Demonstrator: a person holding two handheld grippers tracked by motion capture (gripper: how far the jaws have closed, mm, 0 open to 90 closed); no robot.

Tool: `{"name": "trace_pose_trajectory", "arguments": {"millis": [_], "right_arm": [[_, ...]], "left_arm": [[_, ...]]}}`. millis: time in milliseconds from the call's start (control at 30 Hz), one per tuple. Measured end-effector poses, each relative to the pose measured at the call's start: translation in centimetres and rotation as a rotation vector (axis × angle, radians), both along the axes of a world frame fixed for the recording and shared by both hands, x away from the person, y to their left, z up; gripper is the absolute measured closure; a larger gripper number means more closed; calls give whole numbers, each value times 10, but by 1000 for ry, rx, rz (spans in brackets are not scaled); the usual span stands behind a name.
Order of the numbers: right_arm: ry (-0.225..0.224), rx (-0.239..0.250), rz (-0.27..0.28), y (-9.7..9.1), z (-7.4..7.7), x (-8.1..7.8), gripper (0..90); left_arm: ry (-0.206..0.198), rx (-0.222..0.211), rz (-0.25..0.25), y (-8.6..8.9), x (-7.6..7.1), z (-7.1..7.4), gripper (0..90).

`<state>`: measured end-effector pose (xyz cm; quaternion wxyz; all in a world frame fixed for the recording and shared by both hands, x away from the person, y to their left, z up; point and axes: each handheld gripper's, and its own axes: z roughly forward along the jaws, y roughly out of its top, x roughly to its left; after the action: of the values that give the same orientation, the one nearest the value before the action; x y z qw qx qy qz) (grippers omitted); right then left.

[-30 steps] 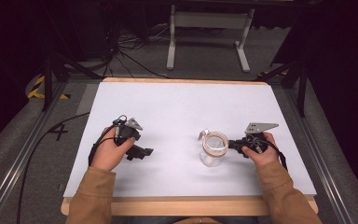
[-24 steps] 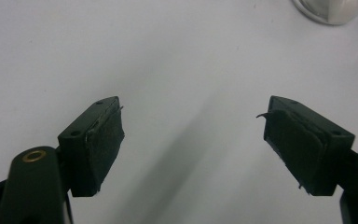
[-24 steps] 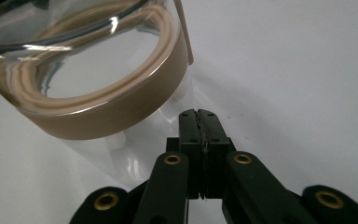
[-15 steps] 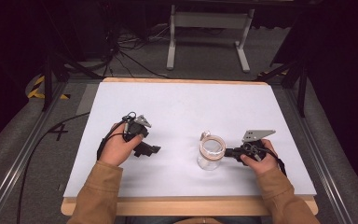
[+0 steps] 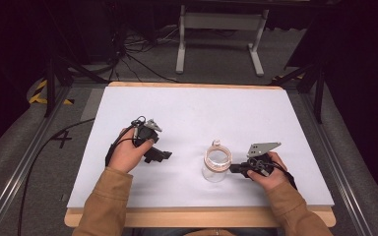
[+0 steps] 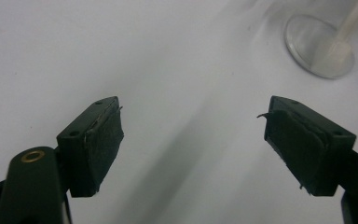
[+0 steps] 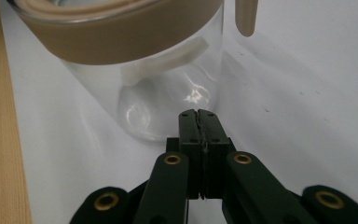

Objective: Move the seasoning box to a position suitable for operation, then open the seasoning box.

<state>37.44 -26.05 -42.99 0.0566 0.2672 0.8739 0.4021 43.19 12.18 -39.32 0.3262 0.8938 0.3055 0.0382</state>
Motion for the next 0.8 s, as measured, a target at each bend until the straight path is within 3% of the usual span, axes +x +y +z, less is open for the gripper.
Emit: {"name": "trace_pose_trajectory", "arguments": {"millis": [200,333,500,567,667,733,767,800], "right_arm": [[1,7,0,0,0,0,900],[-24,16,-30,-9,7,1,900],[-46,48,-97,-32,18,4,900],[-53,60,-122,-40,21,4,900],[-55,81,-157,-52,24,1,900],[-58,88,-169,-55,26,0,900],[-59,92,-173,-57,26,-1,900],[-59,96,-178,-58,27,-2,900]], "left_arm": [[6,-7,6,0,-1,1,196],[-6,-58,-5,-1,-1,3,196],[-100,-190,22,-8,-2,17,193],[-113,-191,23,-9,-2,19,204],[-160,-225,19,-15,-4,29,274],[-167,-249,13,-16,-4,32,426],[-168,-285,-4,-19,-5,36,426],[-170,-309,-22,-22,-6,40,512]]}}
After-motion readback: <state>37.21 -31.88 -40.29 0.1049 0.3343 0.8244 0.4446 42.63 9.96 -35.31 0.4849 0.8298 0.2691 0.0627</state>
